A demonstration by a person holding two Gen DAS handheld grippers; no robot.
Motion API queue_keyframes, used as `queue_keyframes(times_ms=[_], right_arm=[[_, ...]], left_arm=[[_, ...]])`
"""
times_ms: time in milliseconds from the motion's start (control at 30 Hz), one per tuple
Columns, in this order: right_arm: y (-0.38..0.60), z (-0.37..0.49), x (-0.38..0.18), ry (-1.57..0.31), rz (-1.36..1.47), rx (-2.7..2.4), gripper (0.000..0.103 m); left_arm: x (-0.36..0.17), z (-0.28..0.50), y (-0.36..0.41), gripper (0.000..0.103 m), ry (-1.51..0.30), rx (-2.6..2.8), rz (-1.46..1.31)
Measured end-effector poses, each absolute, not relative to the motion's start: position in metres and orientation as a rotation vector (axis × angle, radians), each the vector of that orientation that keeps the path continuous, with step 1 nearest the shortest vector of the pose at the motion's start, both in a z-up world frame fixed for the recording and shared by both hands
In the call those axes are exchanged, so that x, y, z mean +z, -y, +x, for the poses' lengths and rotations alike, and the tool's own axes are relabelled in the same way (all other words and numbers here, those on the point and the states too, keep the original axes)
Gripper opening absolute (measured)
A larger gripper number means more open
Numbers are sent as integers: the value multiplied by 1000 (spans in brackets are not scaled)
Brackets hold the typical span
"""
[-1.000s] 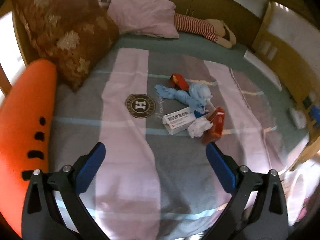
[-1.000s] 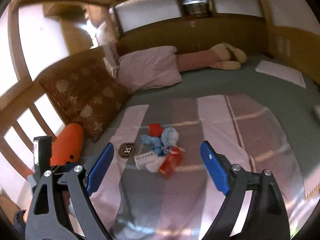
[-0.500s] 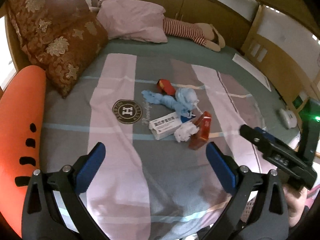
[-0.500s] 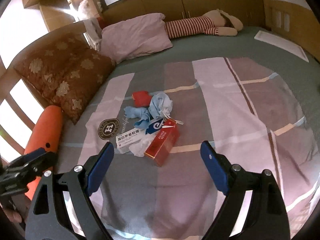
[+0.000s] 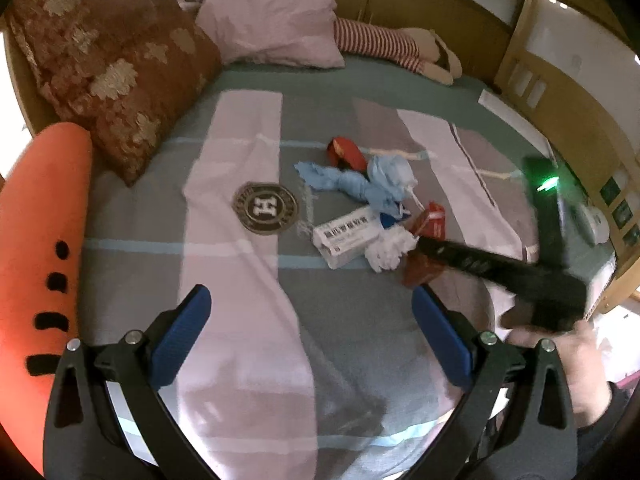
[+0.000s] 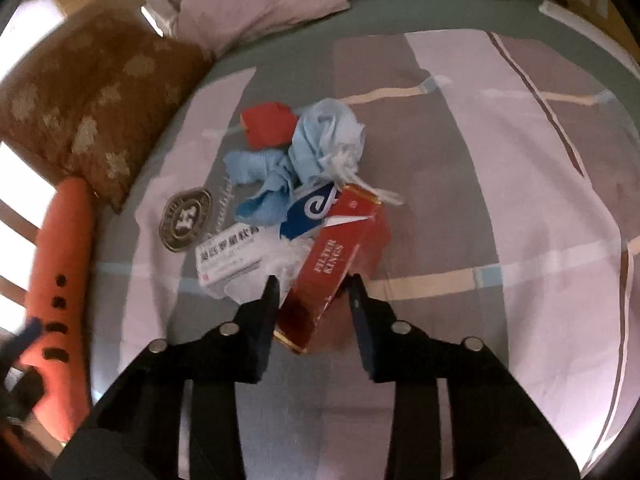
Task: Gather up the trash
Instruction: 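Grasp the red cigarette box with the right gripper while the left grasps the white tissue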
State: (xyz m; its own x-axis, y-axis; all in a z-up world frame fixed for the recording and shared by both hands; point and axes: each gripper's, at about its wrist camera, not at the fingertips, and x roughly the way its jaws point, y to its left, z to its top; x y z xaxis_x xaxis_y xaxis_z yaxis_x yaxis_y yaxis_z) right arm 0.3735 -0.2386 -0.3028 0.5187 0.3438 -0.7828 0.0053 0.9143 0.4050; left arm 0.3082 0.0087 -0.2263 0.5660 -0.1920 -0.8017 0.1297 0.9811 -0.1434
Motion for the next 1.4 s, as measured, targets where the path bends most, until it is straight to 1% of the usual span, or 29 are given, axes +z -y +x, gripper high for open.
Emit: queue_keyframes(times_ms=[67, 100, 133, 200, 300, 400, 433, 467, 500, 533, 600, 700, 733, 800, 833, 900, 1000, 1067, 1100, 1133, 1233, 1333, 1400], right_arm=[[247, 362, -282, -958, 417, 231, 29], [250, 357, -273, -933, 427, 242, 26], [254, 350, -263, -909, 434, 255, 19], [262, 336, -248, -869, 450, 270, 17], [269, 326, -237, -846, 426, 276, 17], [272, 335, -252, -918, 331, 236, 17], [276, 340, -266, -974, 332, 224, 20], [278, 342, -274, -1009, 333, 213, 26], [280, 343, -281, -1043, 327, 206, 42], [282, 343, -286, -1057, 317, 201, 54], [283, 340, -290, -1066, 298, 187, 64], [271, 336, -298, -1131, 232, 269, 72], [263, 334, -300, -1155, 171, 308, 73], [244, 326, -303, -1144, -14, 393, 74], [237, 322, -307, -1145, -102, 431, 76], [228, 313, -320, -1163, -231, 493, 76], [224, 310, -342, -1234, -270, 545, 76], [220, 309, -353, -1246, -306, 548, 76], [218, 309, -356, -1262, -305, 560, 74], [218, 309, -356, -1274, -296, 570, 67], [224, 307, -336, -1252, -252, 528, 63], [250, 307, -313, -1220, -148, 416, 62], [279, 302, -297, -1157, -101, 287, 62]], left_arm=[[-237, 312, 4, 100, -983, -209, -84], [-240, 314, 10, 100, -992, -222, -85], [-245, 316, 20, 100, -1001, -239, -73], [-256, 321, 43, 100, -1003, -258, -20], [-278, 332, 71, 100, -1031, -266, 50], [-298, 344, 87, 100, -1073, -244, 96], [-302, 348, 89, 99, -1087, -238, 98], [-303, 350, 86, 99, -1087, -227, 84], [-300, 353, 81, 99, -1082, -216, 59], [-297, 355, 76, 99, -1082, -210, 31], [-285, 357, 59, 99, -1059, -200, -56], [-273, 357, 49, 99, -1032, -184, -107], [-271, 357, 47, 99, -1028, -184, -112], [-267, 355, 42, 99, -1019, -179, -124], [-266, 355, 39, 99, -1018, -178, -128], [-265, 355, 34, 99, -1018, -171, -133], [-268, 356, 30, 99, -1030, -171, -132], [-271, 358, 32, 99, -1040, -174, -125], [-274, 359, 35, 99, -1046, -177, -119], [-276, 359, 37, 99, -1051, -180, -115], [-286, 360, 49, 99, -1072, -199, -101], [-294, 359, 64, 99, -1078, -198, -62], [-299, 359, 74, 99, -1087, -209, -51]])
